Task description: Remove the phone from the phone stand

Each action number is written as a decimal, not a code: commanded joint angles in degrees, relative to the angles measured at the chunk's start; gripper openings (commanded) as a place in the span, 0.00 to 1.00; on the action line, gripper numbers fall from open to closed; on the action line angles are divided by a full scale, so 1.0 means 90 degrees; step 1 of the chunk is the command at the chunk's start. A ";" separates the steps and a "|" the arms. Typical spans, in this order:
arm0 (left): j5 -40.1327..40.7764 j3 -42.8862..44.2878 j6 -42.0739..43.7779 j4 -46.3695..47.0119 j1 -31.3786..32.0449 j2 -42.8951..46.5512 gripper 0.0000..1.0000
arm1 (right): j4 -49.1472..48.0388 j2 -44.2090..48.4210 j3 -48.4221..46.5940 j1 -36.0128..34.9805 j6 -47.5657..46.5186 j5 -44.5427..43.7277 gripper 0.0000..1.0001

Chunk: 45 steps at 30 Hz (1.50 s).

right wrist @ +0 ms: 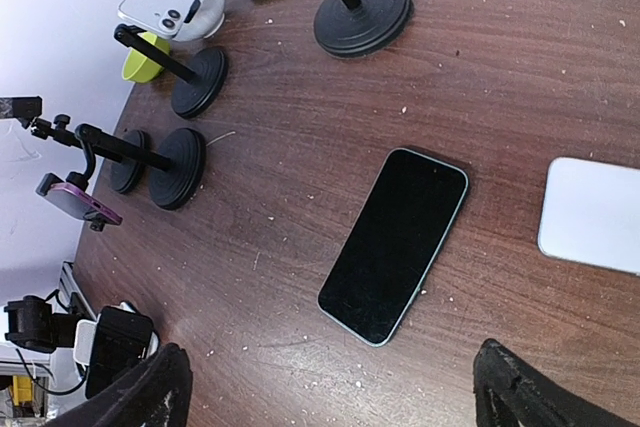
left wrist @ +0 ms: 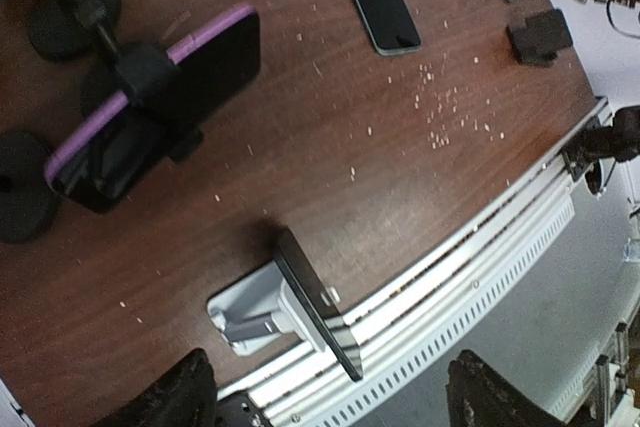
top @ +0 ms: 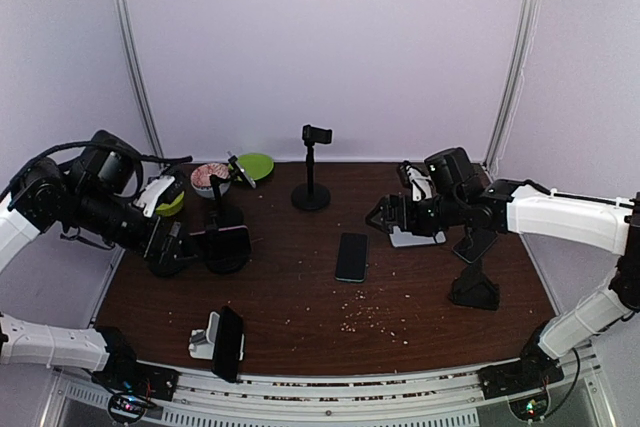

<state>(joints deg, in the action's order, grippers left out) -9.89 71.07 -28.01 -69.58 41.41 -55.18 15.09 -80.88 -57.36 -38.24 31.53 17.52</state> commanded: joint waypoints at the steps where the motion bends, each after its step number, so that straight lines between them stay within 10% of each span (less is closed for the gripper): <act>1: -0.0587 -0.0431 -0.1011 -0.0567 0.0322 0.0261 0.80 | -0.0251 0.0075 0.0130 -0.0038 0.0223 -0.0133 0.98; 23: -0.0546 -0.2997 -0.3955 0.1321 0.2001 0.0954 0.69 | -0.0391 0.0889 0.1105 -0.0041 0.0581 -0.0441 0.98; 45: -0.0444 -0.3528 -0.4701 0.1957 0.2990 -0.0129 0.47 | -0.0373 0.1300 0.1567 -0.0038 0.0624 -0.0631 0.98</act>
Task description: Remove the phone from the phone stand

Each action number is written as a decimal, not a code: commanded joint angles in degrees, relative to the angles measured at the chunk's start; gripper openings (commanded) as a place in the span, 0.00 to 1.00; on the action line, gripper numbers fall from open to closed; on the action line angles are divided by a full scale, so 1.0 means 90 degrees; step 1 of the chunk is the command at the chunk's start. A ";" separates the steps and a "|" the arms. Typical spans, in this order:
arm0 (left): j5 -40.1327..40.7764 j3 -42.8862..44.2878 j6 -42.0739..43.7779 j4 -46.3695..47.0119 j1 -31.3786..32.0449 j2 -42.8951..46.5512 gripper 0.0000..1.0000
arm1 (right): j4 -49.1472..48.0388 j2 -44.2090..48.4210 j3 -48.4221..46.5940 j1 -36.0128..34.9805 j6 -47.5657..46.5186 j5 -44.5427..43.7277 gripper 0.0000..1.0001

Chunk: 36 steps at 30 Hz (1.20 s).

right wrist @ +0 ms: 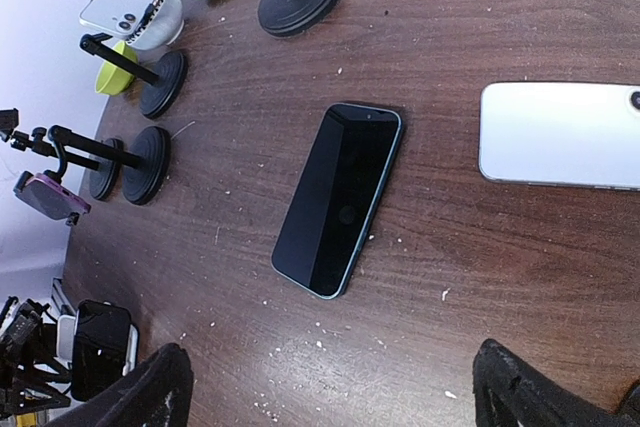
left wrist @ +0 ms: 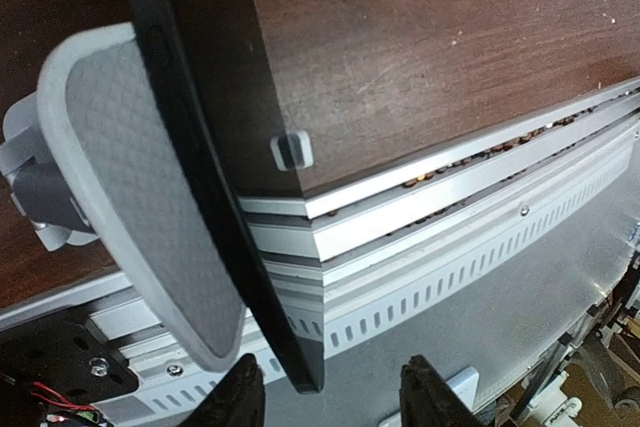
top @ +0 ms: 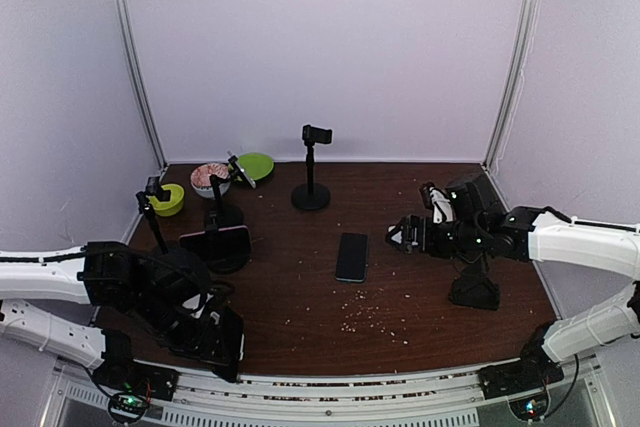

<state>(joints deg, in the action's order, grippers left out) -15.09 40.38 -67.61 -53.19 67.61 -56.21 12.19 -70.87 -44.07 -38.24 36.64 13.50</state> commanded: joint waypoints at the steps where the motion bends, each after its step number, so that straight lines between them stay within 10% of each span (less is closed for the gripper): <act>1: 0.0167 -0.0131 -0.0345 0.0079 0.0089 -0.0006 0.46 | -0.0043 0.0199 0.0108 -0.0038 0.0043 -0.0188 0.98; 15: 0.0238 -0.0285 -0.0427 0.0363 0.0332 -0.0283 0.33 | -0.0111 0.0256 0.0311 -0.0038 0.0079 -0.0198 0.98; 27: 0.0313 -0.0128 -0.0373 0.0287 0.0358 -0.0382 0.00 | -0.0099 0.0243 0.0344 -0.0038 0.0105 -0.0177 0.98; 36: 0.0828 0.0705 -0.0292 -0.0675 0.0358 -0.0382 0.00 | -0.0226 0.0246 0.0425 -0.0040 0.0188 -0.0126 0.97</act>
<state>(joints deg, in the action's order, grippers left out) -10.81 41.93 -70.61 -56.34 70.61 -60.20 11.70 -69.65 -40.95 -38.26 37.76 12.99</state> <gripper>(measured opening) 0.040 0.975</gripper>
